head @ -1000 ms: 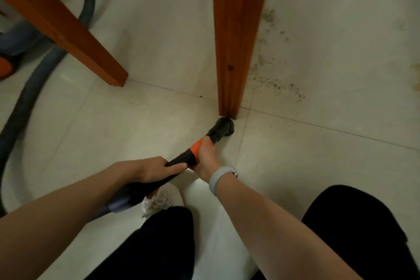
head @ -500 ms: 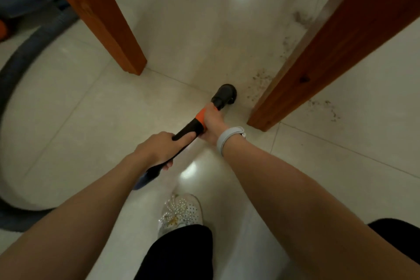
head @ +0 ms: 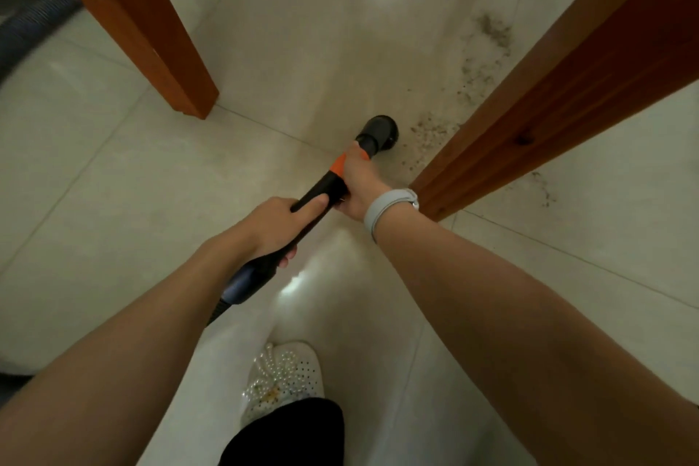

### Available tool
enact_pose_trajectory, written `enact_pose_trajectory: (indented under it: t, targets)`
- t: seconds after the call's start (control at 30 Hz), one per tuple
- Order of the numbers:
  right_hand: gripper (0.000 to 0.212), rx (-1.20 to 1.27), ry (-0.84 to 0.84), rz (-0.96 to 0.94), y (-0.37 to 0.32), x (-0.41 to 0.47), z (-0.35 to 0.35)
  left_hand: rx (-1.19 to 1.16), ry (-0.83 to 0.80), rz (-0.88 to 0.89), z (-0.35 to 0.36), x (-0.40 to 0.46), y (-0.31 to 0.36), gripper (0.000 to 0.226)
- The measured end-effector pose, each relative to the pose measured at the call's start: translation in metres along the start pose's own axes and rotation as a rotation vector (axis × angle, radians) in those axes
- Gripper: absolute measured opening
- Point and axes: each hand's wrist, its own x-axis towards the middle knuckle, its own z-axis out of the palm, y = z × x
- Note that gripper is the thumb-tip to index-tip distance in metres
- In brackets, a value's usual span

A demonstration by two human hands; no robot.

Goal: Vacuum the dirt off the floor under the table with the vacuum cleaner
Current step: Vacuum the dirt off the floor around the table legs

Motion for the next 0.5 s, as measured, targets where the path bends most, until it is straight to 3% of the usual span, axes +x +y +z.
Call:
enact_pose_trajectory:
  t: [0.2, 0.5]
  targets:
    - [0.040, 0.081, 0.047, 0.003, 0.030, -0.011, -0.008, 0.042, -0.120, 0.024, 0.000, -0.012, -0.015, 0.060]
    - [0.055, 0.102, 0.182, -0.006, 0.030, -0.001, -0.016, 0.060, -0.176, 0.036, 0.005, -0.006, -0.005, 0.056]
